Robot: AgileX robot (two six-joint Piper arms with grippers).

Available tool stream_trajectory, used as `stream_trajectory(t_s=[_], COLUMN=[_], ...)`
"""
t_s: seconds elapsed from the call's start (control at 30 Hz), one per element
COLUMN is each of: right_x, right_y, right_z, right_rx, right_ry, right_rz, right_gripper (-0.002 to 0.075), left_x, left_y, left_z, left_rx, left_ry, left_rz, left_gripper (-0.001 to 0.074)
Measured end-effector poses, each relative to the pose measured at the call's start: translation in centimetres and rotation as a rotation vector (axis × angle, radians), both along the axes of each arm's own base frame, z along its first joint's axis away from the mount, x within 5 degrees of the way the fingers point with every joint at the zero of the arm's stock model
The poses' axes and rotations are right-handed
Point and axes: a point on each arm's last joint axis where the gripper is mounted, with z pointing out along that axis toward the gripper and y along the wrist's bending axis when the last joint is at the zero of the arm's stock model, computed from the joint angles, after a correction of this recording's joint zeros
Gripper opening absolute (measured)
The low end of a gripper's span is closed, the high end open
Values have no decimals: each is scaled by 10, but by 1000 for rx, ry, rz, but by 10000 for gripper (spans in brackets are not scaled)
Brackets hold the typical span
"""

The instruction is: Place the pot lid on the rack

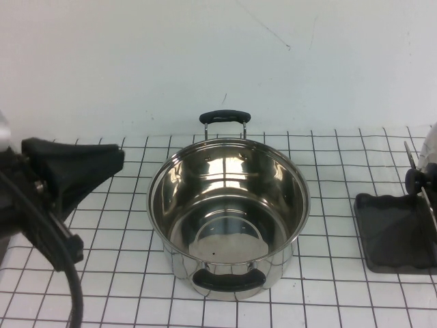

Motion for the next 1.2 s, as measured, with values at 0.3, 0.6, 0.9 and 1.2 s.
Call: stream_trajectory(t_s=[0.3, 0.6, 0.9, 1.2], right_x=[-57, -93, -97, -97], right_y=[0, 5, 5, 5], right_z=[9, -43, -63, -63], right_rx=[-54, -151, -173, -173], right_ry=[-200, -241, -226, -226], right_rz=[29, 115, 122, 114], right_gripper=[8, -1, -1, -1], left_x=[-39, -71, -76, -77], left_y=[31, 54, 52, 52], left_z=[-63, -86, -110, -122], left_rx=[-32, -126, -115, -100], left_ry=[32, -62, -11, 25], left_rz=[393, 629, 609, 603], left_gripper=[-2, -2, -2, -2])
